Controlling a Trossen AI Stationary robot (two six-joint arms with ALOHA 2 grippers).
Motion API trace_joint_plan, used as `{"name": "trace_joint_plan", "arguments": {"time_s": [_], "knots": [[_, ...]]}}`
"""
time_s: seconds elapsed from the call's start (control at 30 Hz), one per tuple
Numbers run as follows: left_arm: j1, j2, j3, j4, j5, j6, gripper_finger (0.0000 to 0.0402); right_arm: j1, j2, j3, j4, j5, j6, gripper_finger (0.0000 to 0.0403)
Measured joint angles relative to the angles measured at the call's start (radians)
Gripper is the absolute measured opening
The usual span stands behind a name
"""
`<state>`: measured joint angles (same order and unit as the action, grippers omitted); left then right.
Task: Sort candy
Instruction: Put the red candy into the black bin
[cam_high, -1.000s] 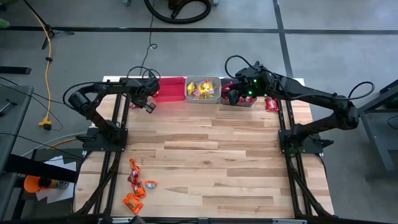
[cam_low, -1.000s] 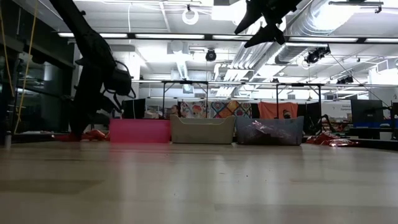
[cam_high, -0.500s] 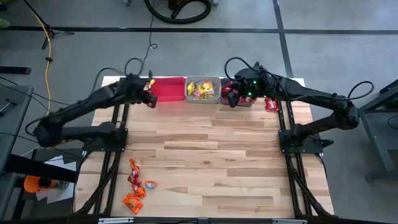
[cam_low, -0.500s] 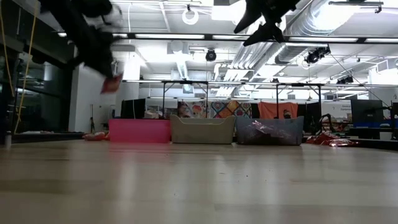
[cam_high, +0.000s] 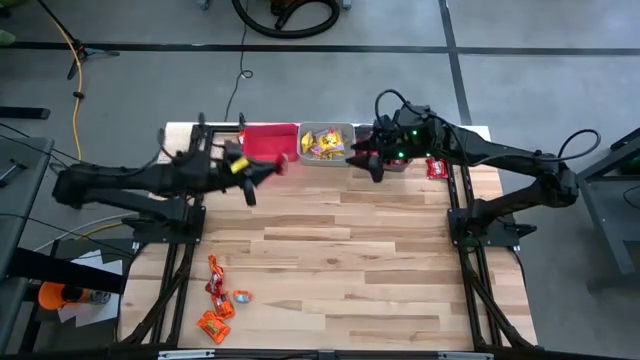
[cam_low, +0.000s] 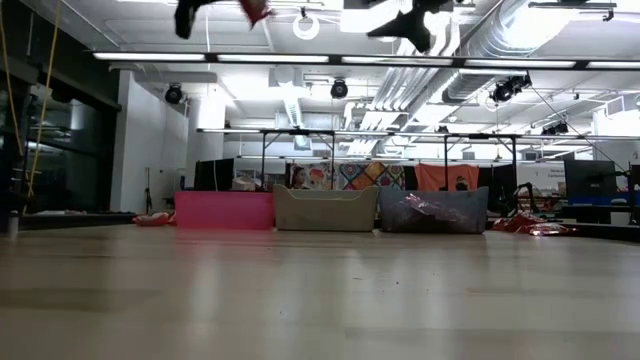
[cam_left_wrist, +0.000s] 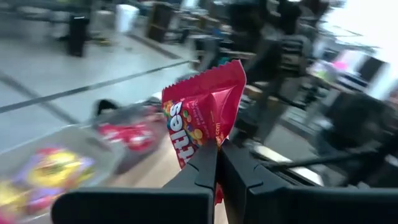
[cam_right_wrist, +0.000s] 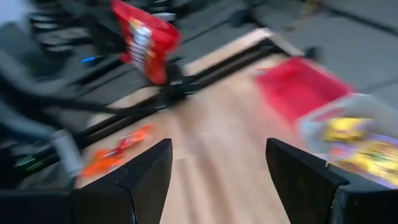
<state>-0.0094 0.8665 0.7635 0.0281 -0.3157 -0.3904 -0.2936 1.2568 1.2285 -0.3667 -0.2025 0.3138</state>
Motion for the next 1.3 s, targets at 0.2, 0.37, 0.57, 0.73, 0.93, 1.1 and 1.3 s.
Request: {"name": "trace_joint_plan", "arguments": {"time_s": [0.2,0.37,0.57,0.73,0.93,1.1,1.3], "knots": [[-0.115,0.14,0.0,0.216,0.0,0.061,0.0,0.078,0.0,0.0,0.028,-0.165,0.021,0.0254],[-0.122,0.205,0.0,0.303,-0.001,0.07,0.0,0.119,-0.001,0.0,0.028,-0.149,0.025,0.0254],[-0.077,0.31,0.064,0.333,0.018,0.113,0.0,0.116,-0.032,0.041,0.04,-0.147,0.028,0.0254],[0.016,0.513,0.206,0.281,0.089,0.165,0.0,0.105,-0.096,0.11,0.044,-0.09,-0.019,0.0254],[0.133,0.815,0.415,0.218,0.181,0.169,0.0,0.104,-0.168,0.127,0.025,0.037,-0.05,0.0254],[0.214,1.031,0.599,0.213,0.175,0.184,0.0,0.104,-0.188,0.127,-0.034,0.134,-0.049,0.0254],[0.303,1.224,0.815,0.133,0.172,0.125,0.0008,0.104,-0.183,0.127,-0.106,0.226,-0.044,0.0254]]}}
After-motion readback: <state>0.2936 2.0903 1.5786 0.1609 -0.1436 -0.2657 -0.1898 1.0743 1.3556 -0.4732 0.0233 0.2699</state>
